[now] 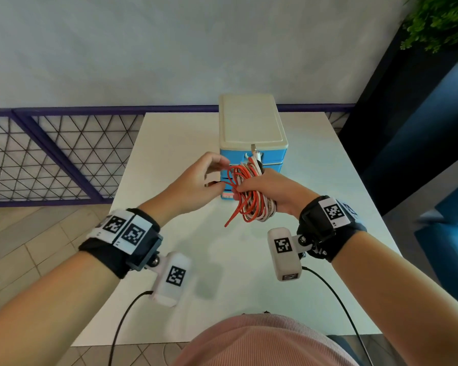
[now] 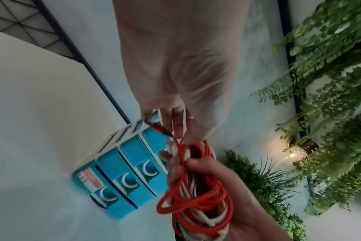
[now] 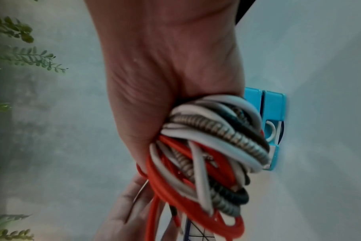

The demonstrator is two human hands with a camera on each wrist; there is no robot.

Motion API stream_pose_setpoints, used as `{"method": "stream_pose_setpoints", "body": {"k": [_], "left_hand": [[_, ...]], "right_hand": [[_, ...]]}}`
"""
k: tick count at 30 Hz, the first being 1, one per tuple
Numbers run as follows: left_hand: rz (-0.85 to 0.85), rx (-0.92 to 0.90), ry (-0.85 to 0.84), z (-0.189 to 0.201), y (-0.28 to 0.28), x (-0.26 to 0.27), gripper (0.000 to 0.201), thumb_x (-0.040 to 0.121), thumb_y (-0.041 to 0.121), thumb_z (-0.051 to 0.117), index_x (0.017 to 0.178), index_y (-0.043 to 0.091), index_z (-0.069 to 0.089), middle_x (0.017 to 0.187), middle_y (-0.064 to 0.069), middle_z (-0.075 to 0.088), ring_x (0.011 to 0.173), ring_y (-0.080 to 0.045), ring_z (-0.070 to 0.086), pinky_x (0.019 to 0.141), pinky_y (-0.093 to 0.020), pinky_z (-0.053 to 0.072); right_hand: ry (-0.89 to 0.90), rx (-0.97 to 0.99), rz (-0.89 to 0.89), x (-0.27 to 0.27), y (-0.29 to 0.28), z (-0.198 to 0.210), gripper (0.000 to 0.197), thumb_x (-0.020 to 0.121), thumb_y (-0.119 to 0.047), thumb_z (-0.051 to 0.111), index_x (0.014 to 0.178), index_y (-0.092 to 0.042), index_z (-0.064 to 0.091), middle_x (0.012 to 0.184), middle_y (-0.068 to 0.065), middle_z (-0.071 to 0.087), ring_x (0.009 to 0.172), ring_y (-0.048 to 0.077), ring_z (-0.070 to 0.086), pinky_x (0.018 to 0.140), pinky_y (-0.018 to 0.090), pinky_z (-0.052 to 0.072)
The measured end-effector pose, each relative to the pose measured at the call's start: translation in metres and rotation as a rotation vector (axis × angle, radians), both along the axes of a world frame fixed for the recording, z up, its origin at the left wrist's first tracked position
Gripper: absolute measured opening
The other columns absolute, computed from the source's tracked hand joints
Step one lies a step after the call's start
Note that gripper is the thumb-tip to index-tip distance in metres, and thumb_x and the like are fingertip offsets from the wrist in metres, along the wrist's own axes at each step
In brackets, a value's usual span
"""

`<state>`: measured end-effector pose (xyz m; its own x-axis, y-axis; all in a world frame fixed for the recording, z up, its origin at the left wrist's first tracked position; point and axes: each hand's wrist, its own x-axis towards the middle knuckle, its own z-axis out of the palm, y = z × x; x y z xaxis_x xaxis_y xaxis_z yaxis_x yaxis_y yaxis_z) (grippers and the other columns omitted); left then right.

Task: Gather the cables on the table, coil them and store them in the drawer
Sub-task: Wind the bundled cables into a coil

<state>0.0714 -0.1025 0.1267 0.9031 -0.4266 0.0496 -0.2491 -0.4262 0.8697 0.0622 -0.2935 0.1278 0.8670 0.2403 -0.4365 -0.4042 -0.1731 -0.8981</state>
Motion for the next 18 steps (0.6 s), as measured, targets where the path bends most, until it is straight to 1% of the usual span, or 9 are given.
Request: {"method": "stream_pose_setpoints", "body": {"k": [2, 5, 7, 9, 11, 13, 15, 17, 18], "left_hand": [[-0.019, 0.097, -0.089, 0.005, 0.006, -0.001, 0.042, 0.088, 0.004, 0.057, 0.125, 0.018, 0.045, 0.132, 0.009, 0.05, 0.122, 0.006, 0.043, 0.093, -0.001, 0.035], [-0.105, 0.211, -0.236, 0.009, 0.005, -0.006, 0.06, 0.085, 0.003, 0.06, 0.138, 0.02, 0.036, 0.14, 0.006, 0.042, 0.126, 0.002, 0.039, 0.1, -0.006, 0.035], [-0.191, 0.332, -0.373, 0.009, 0.002, -0.008, 0.077, 0.082, 0.003, 0.063, 0.145, 0.023, 0.024, 0.149, 0.004, 0.031, 0.135, -0.005, 0.031, 0.108, -0.018, 0.032], [-0.241, 0.613, -0.589, 0.008, 0.002, -0.007, 0.091, 0.079, 0.004, 0.066, 0.15, 0.023, 0.013, 0.159, 0.001, 0.013, 0.146, -0.013, 0.012, 0.117, -0.033, 0.02], [-0.251, 0.844, -0.782, 0.006, 0.001, -0.007, 0.096, 0.078, 0.012, 0.069, 0.151, 0.022, 0.008, 0.161, -0.002, 0.003, 0.148, -0.019, 0.0, 0.118, -0.044, 0.01], [-0.294, 0.862, -0.912, 0.002, -0.003, -0.006, 0.084, 0.08, 0.016, 0.066, 0.15, 0.019, 0.018, 0.159, -0.005, 0.017, 0.148, -0.022, 0.006, 0.119, -0.048, 0.007], [-0.342, 0.775, -0.978, -0.002, -0.004, -0.002, 0.065, 0.083, 0.015, 0.062, 0.142, 0.015, 0.036, 0.144, -0.007, 0.045, 0.142, -0.025, 0.03, 0.12, -0.046, 0.01], [-0.355, 0.712, -0.969, -0.003, -0.005, 0.005, 0.054, 0.081, 0.014, 0.066, 0.131, 0.013, 0.047, 0.119, -0.008, 0.059, 0.119, -0.025, 0.054, 0.119, -0.04, 0.018], [-0.363, 0.702, -0.951, -0.004, -0.006, 0.007, 0.049, 0.079, 0.015, 0.068, 0.125, 0.011, 0.05, 0.109, -0.007, 0.061, 0.106, -0.025, 0.057, 0.116, -0.04, 0.026]], "right_hand": [[0.003, -0.038, 0.012, 0.001, -0.002, 0.002, 0.006, 0.085, -0.008, 0.065, 0.089, -0.006, 0.07, 0.077, 0.006, 0.074, 0.069, 0.017, 0.07, 0.065, 0.028, 0.059], [0.033, -0.051, 0.038, 0.002, 0.002, 0.006, 0.008, 0.086, -0.008, 0.064, 0.09, -0.005, 0.069, 0.076, 0.006, 0.073, 0.068, 0.017, 0.07, 0.065, 0.029, 0.059], [0.048, -0.046, 0.062, 0.002, 0.005, 0.009, 0.011, 0.087, -0.007, 0.063, 0.096, -0.004, 0.067, 0.076, 0.007, 0.073, 0.067, 0.016, 0.07, 0.062, 0.029, 0.058], [0.067, -0.058, 0.111, 0.003, 0.008, 0.012, 0.013, 0.087, -0.006, 0.062, 0.099, -0.002, 0.065, 0.076, 0.009, 0.072, 0.067, 0.016, 0.07, 0.063, 0.03, 0.058], [0.088, -0.073, 0.193, 0.001, 0.012, 0.013, 0.016, 0.086, -0.004, 0.061, 0.101, 0.001, 0.065, 0.079, 0.011, 0.071, 0.071, 0.018, 0.07, 0.068, 0.031, 0.058], [0.107, -0.099, 0.302, -0.001, 0.017, 0.014, 0.02, 0.087, -0.004, 0.06, 0.105, 0.004, 0.064, 0.085, 0.013, 0.069, 0.078, 0.019, 0.068, 0.076, 0.033, 0.058], [0.123, -0.114, 0.359, -0.004, 0.022, 0.014, 0.016, 0.088, -0.005, 0.06, 0.102, 0.002, 0.064, 0.084, 0.011, 0.069, 0.079, 0.019, 0.068, 0.077, 0.033, 0.057], [0.12, -0.12, 0.358, -0.004, 0.023, 0.015, 0.012, 0.088, -0.005, 0.06, 0.099, -0.001, 0.064, 0.081, 0.009, 0.069, 0.075, 0.017, 0.068, 0.072, 0.03, 0.058], [0.115, -0.125, 0.361, -0.004, 0.023, 0.014, 0.012, 0.088, -0.005, 0.061, 0.099, -0.001, 0.064, 0.081, 0.009, 0.07, 0.074, 0.017, 0.069, 0.071, 0.029, 0.058]]}}
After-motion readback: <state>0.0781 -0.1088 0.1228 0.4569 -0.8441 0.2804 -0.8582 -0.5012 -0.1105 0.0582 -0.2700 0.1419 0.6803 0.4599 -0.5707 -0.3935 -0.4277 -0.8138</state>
